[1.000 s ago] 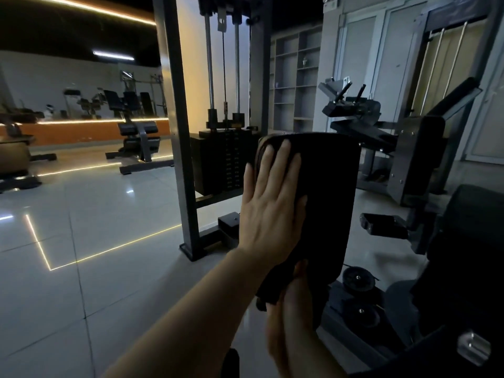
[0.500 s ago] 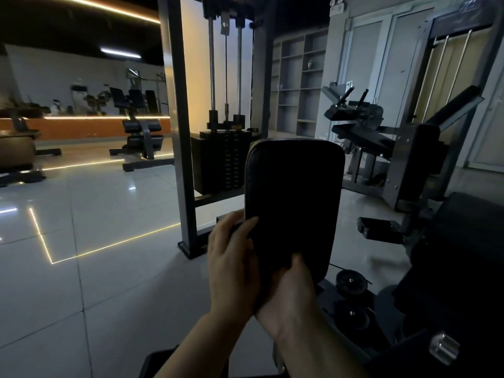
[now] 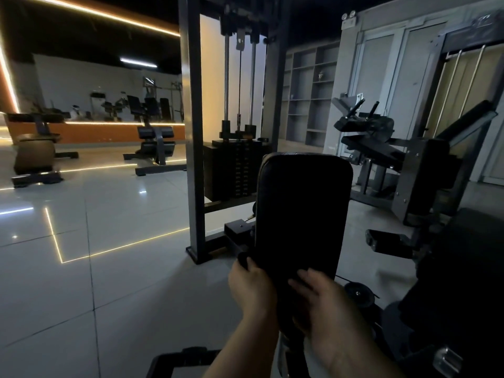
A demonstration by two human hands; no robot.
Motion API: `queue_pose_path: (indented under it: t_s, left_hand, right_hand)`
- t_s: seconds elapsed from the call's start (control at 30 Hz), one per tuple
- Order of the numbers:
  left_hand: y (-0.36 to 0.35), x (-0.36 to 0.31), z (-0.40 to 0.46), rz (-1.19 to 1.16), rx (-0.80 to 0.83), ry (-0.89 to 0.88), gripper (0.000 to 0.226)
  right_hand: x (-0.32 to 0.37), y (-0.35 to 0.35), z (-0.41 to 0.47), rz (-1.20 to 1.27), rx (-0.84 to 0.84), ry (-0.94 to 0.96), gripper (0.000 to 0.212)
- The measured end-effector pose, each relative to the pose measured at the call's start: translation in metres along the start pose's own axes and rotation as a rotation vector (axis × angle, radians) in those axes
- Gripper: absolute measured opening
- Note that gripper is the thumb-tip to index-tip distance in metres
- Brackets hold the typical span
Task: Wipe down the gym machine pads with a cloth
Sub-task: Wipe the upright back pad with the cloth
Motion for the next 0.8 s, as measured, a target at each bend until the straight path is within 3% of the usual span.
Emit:
queue_pose_path:
  t_s: [0.07,0.17,0.37,0.53,0.67,0.8]
  left_hand:
    - [-0.006,-0.007,0.004,-0.055,-0.013,-0.009,0.023]
    - [-0.013,-0.018,0.008,-0.087,-0.04,0.022,0.025]
    - [-0.028,-0.049,0.001,-0.098,-0.015,-0.076,0.021]
    - [-0.042,-0.075,0.001,-0.031,0.014,-0.118,0.028]
    - [-0.045,-0.097,-0.005,0.022,-0.018,-0.176,0.031]
    - [-0.048,-0.119,-0.004,0.057,-0.042,-0.271,0.023]
  right_hand:
    - [0.034,0.025,-0.001,0.034,-0.127,0.148,0.021]
    - [0.085,0.043,0.01,-0.083,-0.293,0.371,0.033]
    - [0.13,-0.008,0.028,-0.342,-0.035,0.551,0.048]
    - [0.127,-0.013,0.025,-0.348,-0.008,0.588,0.049]
    - [0.125,-0.011,0.027,-0.35,0.059,0.578,0.062]
    - [0.126,-0.012,0.026,-0.324,0.064,0.564,0.054]
Point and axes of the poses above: each hand's wrist, its own z-axis towards the middle knuckle, its own y-axis out of the back of the hand, x = y × z, the point moved 5 cm from there along z, towards the middle knuckle, and after that the axes turned 2 degrees about -z, right-handed, at the moved point
